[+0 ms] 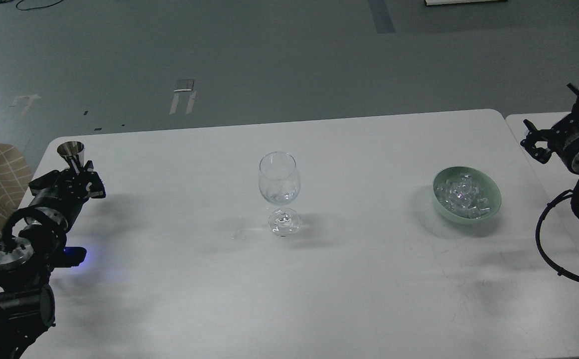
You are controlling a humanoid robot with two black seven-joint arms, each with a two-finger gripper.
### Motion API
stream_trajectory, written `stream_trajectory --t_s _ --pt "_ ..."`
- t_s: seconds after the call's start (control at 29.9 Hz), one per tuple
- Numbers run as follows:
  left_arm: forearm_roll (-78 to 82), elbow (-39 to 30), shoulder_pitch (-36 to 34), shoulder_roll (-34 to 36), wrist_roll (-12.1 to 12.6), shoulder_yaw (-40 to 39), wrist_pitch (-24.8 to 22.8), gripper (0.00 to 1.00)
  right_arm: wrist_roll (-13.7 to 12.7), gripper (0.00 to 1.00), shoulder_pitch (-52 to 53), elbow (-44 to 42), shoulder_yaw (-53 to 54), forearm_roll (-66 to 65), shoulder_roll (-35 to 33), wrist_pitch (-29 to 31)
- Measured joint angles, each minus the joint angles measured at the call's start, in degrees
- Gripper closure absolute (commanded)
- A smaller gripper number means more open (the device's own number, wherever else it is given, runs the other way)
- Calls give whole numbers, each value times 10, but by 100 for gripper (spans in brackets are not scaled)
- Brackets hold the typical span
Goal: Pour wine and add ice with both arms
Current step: 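Release the jigger and hold the left gripper beside it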
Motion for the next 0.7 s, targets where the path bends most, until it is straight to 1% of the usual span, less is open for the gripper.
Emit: stream_trajectory --t_s 0.13,0.47,0.7 --pt "0 23 -11 0 2 0 18 100 0 0 0 0 0 0 0 0" --pt "-9 27 -25 -8 2 -2 51 100 1 0 -1 0 0 -1 0 -1" --pt "-26 27 -29 -12 1 -2 55 100 1 0 0 1 0 -1 0 -1"
